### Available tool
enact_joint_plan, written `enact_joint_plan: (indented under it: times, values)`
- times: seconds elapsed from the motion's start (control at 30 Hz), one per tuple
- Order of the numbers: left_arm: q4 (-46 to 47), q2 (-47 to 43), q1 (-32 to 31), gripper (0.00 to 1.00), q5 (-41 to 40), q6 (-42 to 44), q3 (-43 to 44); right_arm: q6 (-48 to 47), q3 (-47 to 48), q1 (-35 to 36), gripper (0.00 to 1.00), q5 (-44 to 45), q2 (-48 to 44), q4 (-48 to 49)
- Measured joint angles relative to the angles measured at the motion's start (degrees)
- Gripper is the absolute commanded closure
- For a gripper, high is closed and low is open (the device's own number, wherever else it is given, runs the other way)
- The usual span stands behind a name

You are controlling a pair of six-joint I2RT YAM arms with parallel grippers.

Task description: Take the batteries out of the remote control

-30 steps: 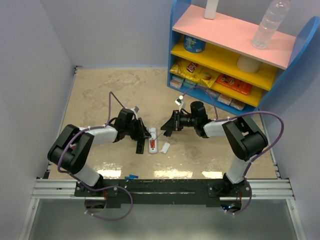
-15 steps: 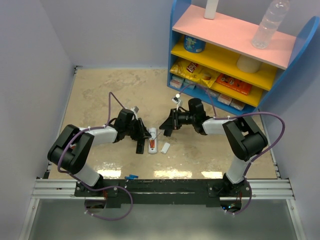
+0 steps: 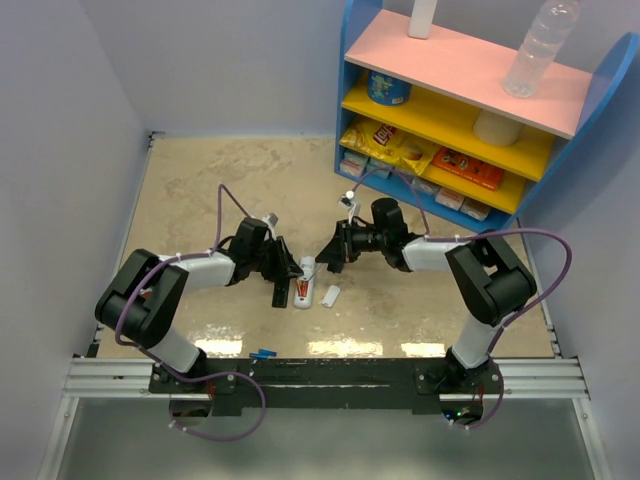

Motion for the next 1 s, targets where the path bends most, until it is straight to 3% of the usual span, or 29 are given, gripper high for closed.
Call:
enact_joint_plan:
  times: [0.53,1.0]
  values:
    - [-0.9,0.0,0.0,0.71,-0.1,-0.1,0.4,-1.0,1.3,1.7,1.0,0.3,-2.0,-4.8]
    - [-2.7,-0.4,-1.0,0.71,-1.2,-0.1,1.2,-9.3,4.9,2.5,1.0,12.4,-12.3,-23.1]
